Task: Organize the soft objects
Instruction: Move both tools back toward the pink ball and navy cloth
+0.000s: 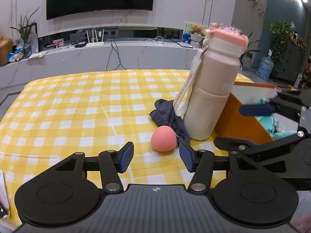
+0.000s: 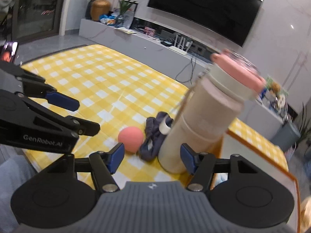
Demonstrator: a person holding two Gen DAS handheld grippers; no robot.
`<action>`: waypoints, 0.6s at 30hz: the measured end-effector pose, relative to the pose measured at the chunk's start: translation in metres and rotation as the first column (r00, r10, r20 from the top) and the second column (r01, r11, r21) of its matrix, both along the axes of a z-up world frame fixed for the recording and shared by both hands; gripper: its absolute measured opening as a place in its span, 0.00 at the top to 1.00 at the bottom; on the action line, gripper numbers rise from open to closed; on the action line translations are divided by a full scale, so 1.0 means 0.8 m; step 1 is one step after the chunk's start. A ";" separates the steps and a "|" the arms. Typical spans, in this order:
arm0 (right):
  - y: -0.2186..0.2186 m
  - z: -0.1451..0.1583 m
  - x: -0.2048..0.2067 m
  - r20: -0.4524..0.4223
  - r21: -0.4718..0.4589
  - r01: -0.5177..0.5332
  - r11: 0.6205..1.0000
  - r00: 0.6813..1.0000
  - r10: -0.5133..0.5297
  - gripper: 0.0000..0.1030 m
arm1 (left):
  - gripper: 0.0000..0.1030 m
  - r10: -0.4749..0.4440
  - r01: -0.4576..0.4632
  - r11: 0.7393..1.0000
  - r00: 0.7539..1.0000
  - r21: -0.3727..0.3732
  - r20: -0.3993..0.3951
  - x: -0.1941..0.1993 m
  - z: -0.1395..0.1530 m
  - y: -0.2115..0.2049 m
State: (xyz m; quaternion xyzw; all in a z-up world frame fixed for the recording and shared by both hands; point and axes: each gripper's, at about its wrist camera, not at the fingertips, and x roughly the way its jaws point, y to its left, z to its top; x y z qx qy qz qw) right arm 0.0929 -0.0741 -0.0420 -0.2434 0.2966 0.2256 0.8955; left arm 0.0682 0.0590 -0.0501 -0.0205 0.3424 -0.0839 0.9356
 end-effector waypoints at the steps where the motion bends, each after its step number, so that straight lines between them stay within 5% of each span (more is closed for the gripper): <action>1: 0.007 -0.005 0.006 0.007 -0.026 -0.009 1.000 1.000 0.009 0.44 | 0.43 -0.009 0.009 1.000 1.000 0.003 -0.003 0.004 -0.002 0.002; 8: 0.030 -0.047 0.042 0.016 -0.158 -0.026 0.987 0.999 0.029 0.64 | 0.43 -0.125 0.126 0.992 0.992 0.028 -0.028 0.045 -0.029 0.004; 18: 0.030 -0.076 0.062 -0.017 -0.189 -0.031 0.981 0.999 0.028 0.66 | 0.40 -0.196 0.196 0.981 0.977 -0.004 -0.083 0.099 -0.062 -0.011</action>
